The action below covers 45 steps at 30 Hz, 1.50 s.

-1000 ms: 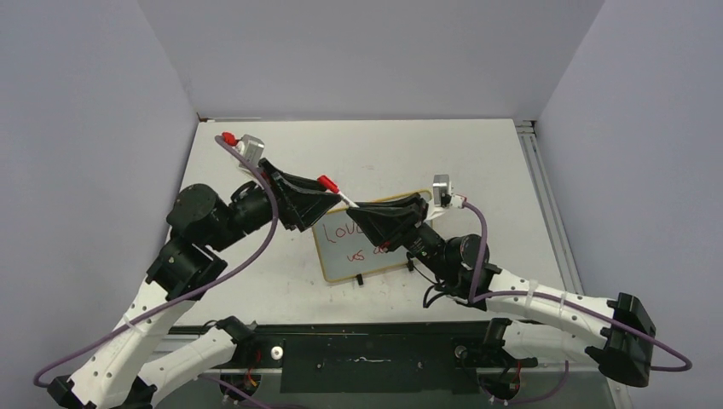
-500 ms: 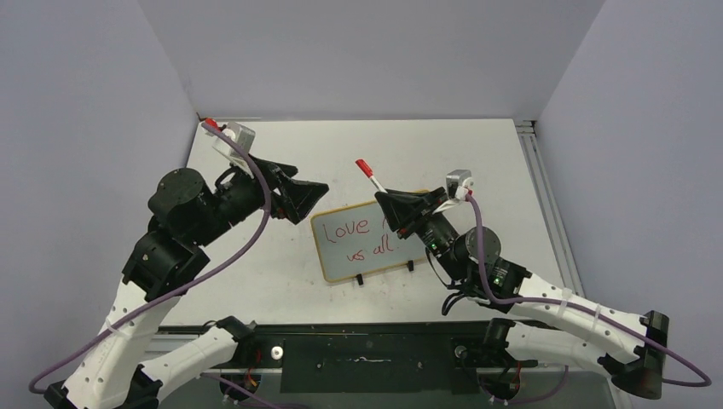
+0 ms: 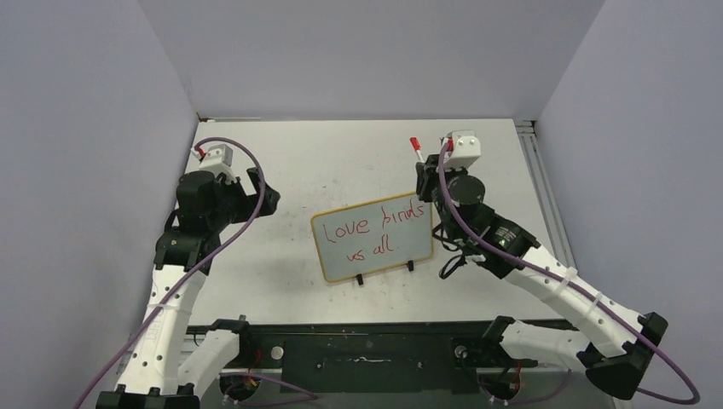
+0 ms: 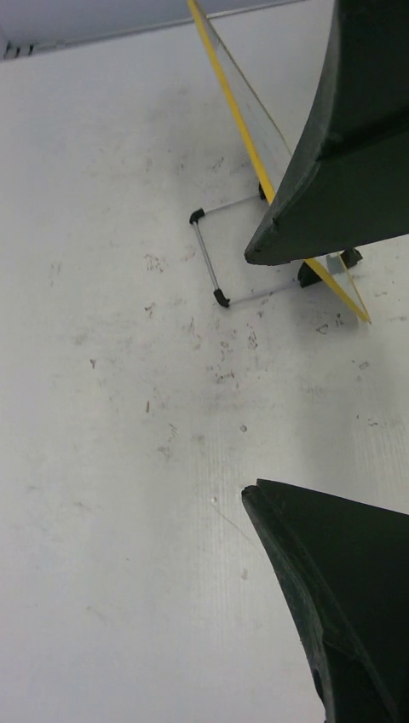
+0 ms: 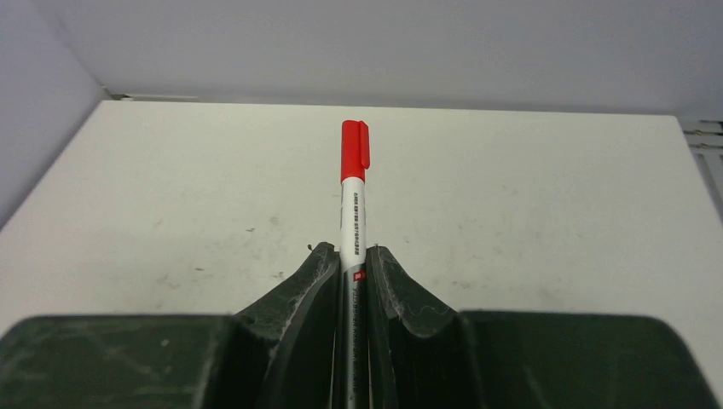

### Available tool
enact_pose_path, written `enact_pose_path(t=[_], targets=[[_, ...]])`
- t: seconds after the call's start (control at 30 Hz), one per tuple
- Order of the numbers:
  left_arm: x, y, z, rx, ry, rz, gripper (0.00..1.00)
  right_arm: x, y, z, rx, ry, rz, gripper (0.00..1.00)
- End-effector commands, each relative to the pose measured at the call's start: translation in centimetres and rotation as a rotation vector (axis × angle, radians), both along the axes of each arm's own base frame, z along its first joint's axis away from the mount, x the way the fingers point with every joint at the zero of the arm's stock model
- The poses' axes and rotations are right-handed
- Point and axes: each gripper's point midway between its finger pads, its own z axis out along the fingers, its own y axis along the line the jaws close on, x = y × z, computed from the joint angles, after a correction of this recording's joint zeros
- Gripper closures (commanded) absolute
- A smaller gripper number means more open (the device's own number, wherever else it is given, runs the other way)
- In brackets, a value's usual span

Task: Write a sentence on the whiteboard
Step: Place the whiteboard marker at the center of the board.

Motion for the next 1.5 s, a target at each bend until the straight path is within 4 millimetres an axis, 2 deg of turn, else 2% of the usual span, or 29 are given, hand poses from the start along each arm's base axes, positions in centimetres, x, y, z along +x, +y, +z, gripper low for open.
enact_pose_path(t=[0.0,0.17,0.23,0.27,0.37,0.43,0.7,0.8,1.03,1.13,1.27,1.33,1.47], targets=[[0.6,2.4,-0.6,0.075,-0.059,0.074,0.03,2.6,-4.2,-2.1,-0.039,0.08,-0.067,0.95],[0.1,4.0,-2.4,0.119,-0.099,0.142,0.03,5.4,-9.4,-5.4,0.031,0.158,-0.167,0.95],[-0.1,4.4,-3.9,0.134,-0.092,0.16,0.03,6.4,-12.2,-8.0,0.077,0.212,-0.222,0.95],[-0.3,4.5,-4.7,0.145,-0.078,0.161,0.03,6.6,-12.9,-9.3,0.106,0.236,-0.232,0.95],[-0.5,5.0,-4.9,0.166,-0.063,0.177,0.03,6.5,-14.8,-14.1,0.142,0.319,-0.263,0.95],[-0.5,5.0,-4.8,0.166,-0.07,0.175,0.03,6.1,-15.5,-16.4,0.162,0.35,-0.279,0.95],[-0.5,5.3,-4.8,0.183,-0.076,0.186,0.03,3.6,-15.7,-23.4,0.204,0.432,-0.311,0.95],[-0.6,5.3,-4.8,0.183,-0.078,0.184,0.03,3.0,-16.4,-24.9,0.215,0.435,-0.353,0.95],[-0.6,5.3,-4.9,0.184,-0.075,0.18,0.03,2.2,-16.9,-27.0,0.238,0.46,-0.397,0.89],[-0.7,5.2,-4.9,0.183,-0.074,0.178,0.03,1.8,-17.0,-27.9,0.252,0.484,-0.413,0.79],[-0.8,5.3,-4.8,0.183,-0.079,0.179,0.03,1.5,-17.0,-28.4,0.272,0.495,-0.427,0.61],[-0.8,5.3,-4.8,0.183,-0.08,0.181,0.03,1.4,-17.2,-28.3,0.271,0.493,-0.433,0.5],[-0.9,5.3,-4.8,0.184,-0.078,0.185,0.03,1.4,-17.4,-27.3,0.261,0.473,-0.436,0.35]])
